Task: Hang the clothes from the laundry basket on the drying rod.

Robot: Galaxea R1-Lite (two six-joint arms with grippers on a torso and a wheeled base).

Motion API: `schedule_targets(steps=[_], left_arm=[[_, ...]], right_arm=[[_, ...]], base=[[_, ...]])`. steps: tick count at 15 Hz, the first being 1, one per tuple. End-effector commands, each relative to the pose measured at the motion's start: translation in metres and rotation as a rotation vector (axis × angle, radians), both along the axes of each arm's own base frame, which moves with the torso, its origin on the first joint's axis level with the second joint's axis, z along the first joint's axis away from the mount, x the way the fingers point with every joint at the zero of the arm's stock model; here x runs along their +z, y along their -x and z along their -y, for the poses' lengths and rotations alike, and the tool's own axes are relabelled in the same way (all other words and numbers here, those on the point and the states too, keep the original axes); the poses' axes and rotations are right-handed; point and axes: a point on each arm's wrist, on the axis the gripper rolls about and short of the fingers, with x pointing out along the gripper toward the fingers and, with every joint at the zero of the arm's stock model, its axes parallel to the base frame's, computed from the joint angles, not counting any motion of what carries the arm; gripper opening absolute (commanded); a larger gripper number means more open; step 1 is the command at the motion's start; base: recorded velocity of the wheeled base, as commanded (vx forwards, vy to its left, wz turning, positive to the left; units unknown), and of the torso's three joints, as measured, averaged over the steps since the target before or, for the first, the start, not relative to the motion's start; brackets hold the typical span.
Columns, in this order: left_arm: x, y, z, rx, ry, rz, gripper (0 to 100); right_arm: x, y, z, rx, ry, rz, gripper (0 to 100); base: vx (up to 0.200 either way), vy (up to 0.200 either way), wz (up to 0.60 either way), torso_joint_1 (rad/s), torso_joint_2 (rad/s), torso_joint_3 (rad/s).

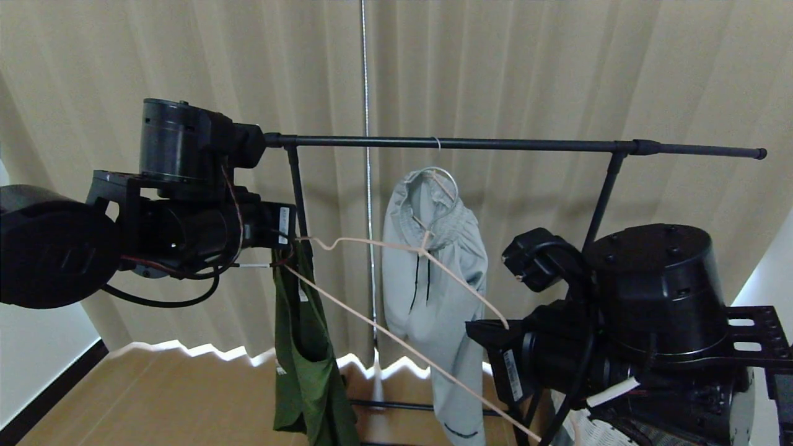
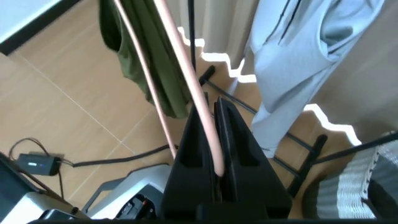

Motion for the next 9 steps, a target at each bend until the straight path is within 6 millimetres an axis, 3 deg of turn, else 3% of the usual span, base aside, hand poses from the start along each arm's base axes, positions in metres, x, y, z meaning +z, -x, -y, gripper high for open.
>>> schedule_targets(steps=[1,6,9], left_arm=[[0.004,0.003,-0.001,0.002,0.002,0.011,0],[0.005,0.011,-0.005,0.008,-0.038,0.009,0],[-0.002,0.027,-0.007,-0.026,-0.087,-0.02,0]], right_arm=[[-0.009,-0.006,-0.006,-0.023,0.038,-0.009,0],[-0.009,-0.025,-0.022,-0.127,0.045,0.026,0],[-0.008,-0.044,-0.026,-0.213,0.022,0.043,0]], base=[[0.0,0.0,0.0,0.0,0.0,0.0],[0.0,0.0,0.0,0.0,0.0,0.0],[0.0,0.0,0.0,0.0,0.0,0.0]])
